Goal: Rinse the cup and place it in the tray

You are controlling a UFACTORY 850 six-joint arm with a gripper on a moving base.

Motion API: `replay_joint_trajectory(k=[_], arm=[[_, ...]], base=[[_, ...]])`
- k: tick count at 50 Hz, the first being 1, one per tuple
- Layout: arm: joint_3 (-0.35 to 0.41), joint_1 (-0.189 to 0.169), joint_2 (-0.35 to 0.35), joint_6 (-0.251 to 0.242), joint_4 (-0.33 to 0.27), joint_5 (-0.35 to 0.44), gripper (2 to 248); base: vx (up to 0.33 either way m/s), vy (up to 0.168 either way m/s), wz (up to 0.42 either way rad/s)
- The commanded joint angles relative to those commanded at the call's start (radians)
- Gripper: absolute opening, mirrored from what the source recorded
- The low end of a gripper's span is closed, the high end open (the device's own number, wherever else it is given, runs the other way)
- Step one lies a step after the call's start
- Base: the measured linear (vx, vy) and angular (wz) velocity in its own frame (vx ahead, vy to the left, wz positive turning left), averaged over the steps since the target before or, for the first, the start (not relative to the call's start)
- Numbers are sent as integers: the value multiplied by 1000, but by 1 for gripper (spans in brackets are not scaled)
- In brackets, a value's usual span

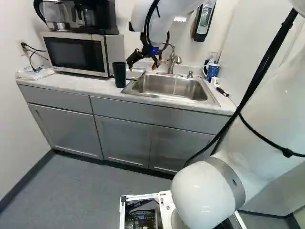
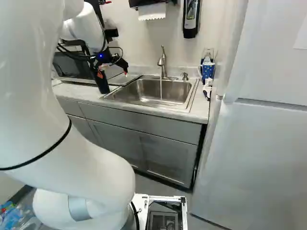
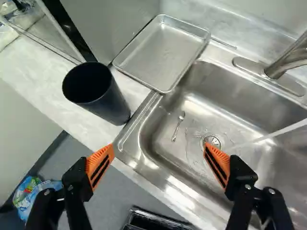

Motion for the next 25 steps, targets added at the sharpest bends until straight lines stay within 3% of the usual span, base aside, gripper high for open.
replay_joint_trajectory(k=[25], arm=[[40, 72, 17, 0, 18, 65, 247]], base=[[0, 0, 0]])
